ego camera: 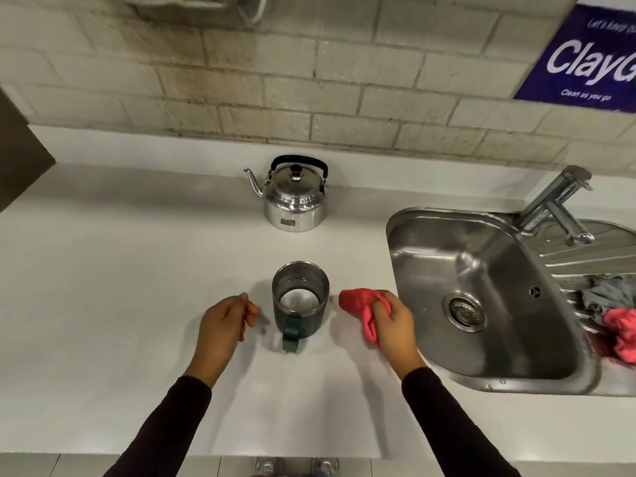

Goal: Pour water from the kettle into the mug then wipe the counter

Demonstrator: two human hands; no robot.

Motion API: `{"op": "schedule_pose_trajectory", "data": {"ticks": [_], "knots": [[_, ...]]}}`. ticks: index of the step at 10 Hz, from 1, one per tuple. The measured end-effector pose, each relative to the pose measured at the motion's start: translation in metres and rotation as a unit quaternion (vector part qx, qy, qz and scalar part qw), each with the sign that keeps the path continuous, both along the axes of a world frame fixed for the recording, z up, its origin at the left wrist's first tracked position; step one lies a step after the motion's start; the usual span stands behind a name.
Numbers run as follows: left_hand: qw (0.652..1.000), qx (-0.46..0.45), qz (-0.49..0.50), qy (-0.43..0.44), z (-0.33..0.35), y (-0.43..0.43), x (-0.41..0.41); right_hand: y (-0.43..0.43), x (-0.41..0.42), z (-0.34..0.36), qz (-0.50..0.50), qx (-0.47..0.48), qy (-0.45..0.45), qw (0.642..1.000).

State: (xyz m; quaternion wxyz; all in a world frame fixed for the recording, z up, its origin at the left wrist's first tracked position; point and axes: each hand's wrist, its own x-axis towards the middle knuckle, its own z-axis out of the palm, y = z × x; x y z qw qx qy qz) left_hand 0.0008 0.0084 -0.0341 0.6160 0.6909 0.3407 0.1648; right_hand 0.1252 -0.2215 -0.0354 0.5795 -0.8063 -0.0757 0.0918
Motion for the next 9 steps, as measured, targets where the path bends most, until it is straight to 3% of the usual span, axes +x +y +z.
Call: {"op": "schedule_pose_trajectory", "data": {"ticks": [2, 4, 5, 6, 7, 8, 9], "knots": [[0.999, -0.005, 0.041, -0.030, 0.006, 0.012, 0.027, 0.021, 0.074, 0.037, -0.012, 0.057, -0.003, 0.998], [0.998, -0.011, 0.050, -0.045, 0.008, 0.017, 0.049, 0.056, 0.162, 0.055, -0.012, 0.035, -0.036, 0.999], [0.997, -0.008, 0.066, -0.044, 0.008, 0.023, 0.060, 0.077, 0.204, 0.061, -0.012, -0.001, -0.052, 0.999], [0.996, 0.002, 0.082, -0.038, 0.008, 0.029, 0.065, 0.089, 0.241, 0.057, -0.047, -0.130, -0.105, 0.985], [0.994, 0.000, 0.103, -0.031, 0.005, 0.033, 0.068, 0.099, 0.262, 0.039, 0.006, -0.262, -0.076, 0.962], [0.994, 0.006, 0.111, -0.020, 0.006, 0.034, 0.066, 0.101, 0.256, 0.024, 0.080, -0.323, -0.045, 0.942], [0.993, 0.009, 0.118, -0.017, 0.012, 0.039, 0.064, 0.111, 0.248, 0.018, 0.087, -0.313, -0.101, 0.940]]}}
